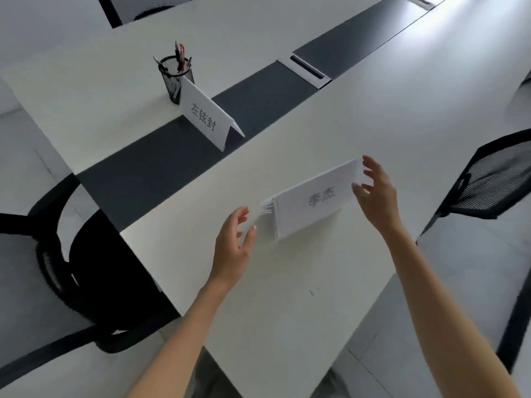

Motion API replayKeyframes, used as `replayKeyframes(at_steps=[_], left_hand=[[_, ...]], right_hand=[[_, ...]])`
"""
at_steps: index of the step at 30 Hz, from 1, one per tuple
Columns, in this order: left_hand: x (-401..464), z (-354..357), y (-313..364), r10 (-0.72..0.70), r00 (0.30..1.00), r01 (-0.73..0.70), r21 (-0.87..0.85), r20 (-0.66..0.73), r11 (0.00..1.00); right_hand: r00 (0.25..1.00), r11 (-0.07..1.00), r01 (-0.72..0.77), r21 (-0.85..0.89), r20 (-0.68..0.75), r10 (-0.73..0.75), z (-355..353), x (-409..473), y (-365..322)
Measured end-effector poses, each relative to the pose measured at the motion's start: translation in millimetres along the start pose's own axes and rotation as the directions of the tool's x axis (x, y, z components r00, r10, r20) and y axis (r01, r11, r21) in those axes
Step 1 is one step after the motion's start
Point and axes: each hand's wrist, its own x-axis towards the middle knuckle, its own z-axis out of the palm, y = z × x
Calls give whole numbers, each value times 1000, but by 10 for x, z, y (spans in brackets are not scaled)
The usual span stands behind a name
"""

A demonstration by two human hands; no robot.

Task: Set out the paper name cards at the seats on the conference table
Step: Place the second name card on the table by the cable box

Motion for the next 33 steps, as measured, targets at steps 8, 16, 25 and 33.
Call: replayKeyframes(at_steps=[8,16,25,33], left_hand=[[175,793,212,-138,936,90,-160,-323,983],[323,822,339,-181,894,177,-48,-410,983],[494,820,1002,180,908,-138,135,-379,981],[1655,1505,1430,141,948,-136,35,-286,990]], right_hand=[[837,990,99,103,529,-138,-229,737,547],[799,979,86,186,574,-180,-177,907,498],[867,902,148,405,386,-316,-585,1234,437],[926,904,136,406,272,-261,-966,2400,762]])
